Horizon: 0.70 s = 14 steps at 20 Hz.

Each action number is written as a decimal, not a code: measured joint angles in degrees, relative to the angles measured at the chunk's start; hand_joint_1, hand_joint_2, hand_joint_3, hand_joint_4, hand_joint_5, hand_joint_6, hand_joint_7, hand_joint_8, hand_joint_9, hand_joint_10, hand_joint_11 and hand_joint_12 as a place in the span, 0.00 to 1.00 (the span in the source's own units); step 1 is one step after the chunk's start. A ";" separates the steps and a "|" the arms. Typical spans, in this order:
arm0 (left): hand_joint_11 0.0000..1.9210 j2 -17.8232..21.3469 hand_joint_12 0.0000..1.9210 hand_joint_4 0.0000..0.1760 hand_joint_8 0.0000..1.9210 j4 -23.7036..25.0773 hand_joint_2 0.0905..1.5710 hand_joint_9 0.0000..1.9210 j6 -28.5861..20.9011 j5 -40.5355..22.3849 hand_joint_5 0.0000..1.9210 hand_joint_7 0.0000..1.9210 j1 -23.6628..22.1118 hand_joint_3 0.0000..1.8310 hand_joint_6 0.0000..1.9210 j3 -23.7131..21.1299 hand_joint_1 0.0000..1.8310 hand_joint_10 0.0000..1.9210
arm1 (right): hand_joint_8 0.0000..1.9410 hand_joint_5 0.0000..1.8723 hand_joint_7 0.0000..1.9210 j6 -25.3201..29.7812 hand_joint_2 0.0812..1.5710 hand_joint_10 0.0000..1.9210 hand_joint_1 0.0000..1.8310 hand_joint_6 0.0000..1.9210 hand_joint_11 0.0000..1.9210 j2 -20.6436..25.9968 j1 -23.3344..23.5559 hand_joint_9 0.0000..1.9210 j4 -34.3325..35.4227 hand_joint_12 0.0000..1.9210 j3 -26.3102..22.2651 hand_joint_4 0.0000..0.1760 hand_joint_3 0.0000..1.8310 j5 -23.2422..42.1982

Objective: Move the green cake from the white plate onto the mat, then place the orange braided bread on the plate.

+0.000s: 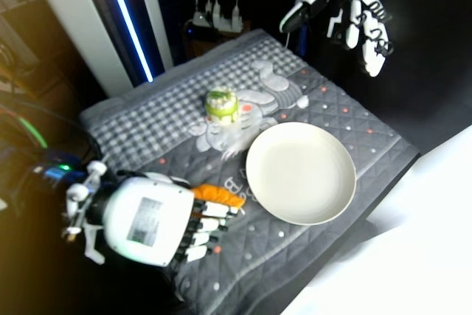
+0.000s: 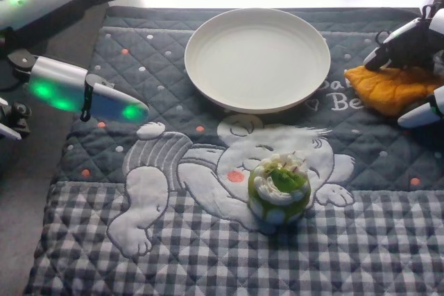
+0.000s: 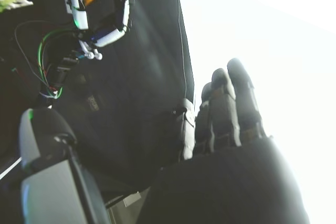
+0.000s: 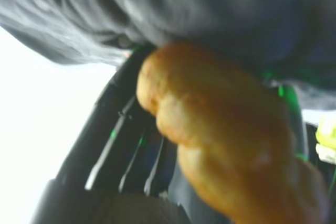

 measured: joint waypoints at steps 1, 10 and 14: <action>0.00 -0.24 0.27 1.00 0.00 0.20 0.43 0.08 0.00 0.00 0.05 0.03 0.00 0.00 0.00 0.11 0.41 0.00 | 0.29 0.54 0.68 -0.15 0.64 0.10 0.71 0.41 0.62 0.11 0.00 0.76 -0.02 0.55 -0.20 0.00 0.00 0.61; 0.00 -2.27 0.39 0.77 0.00 0.28 0.42 0.13 0.37 0.20 0.07 0.06 0.00 0.00 0.00 1.92 0.40 0.00 | 0.28 0.50 0.61 -0.37 0.66 0.55 0.76 0.46 0.49 1.53 0.00 0.57 0.50 0.60 -2.47 0.00 0.00 9.73; 0.00 -4.26 0.32 0.96 0.00 0.83 0.43 0.11 0.39 0.46 0.06 0.04 0.00 0.00 0.00 3.61 0.43 0.00 | 0.34 0.45 0.57 -0.42 0.68 0.57 0.76 0.51 0.54 3.13 0.00 0.57 1.60 0.58 -2.49 0.00 0.00 12.35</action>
